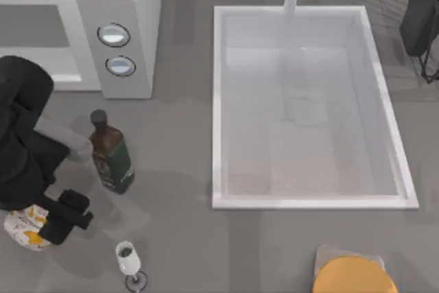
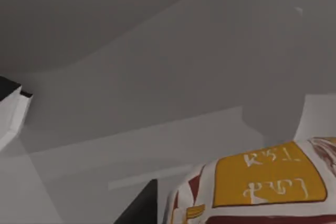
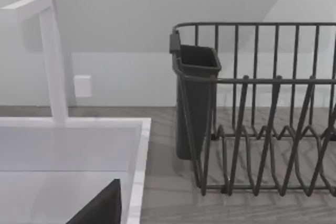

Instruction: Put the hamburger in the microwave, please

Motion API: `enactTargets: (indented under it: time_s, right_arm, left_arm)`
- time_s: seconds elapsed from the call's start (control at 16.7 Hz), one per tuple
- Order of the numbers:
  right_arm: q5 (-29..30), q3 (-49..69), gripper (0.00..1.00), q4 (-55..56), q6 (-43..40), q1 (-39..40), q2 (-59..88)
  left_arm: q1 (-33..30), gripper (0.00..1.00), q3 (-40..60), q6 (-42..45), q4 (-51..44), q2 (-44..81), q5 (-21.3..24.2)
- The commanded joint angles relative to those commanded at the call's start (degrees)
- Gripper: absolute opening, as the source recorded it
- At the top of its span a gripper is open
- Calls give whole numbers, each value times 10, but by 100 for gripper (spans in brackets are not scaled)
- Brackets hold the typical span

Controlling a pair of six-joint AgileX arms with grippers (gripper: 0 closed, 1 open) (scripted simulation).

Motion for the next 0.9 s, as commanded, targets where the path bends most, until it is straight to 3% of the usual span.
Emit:
enactTargets:
  time_s: [0.42, 0.9]
  right_arm:
    - [0, 0, 100, 0, 0, 0, 0]
    - [0, 0, 100, 0, 0, 0, 0]
  left_arm:
    - [-37, 0, 73, 2, -155, -63, 11]
    - [-24, 0, 76, 0, -142, -56, 11]
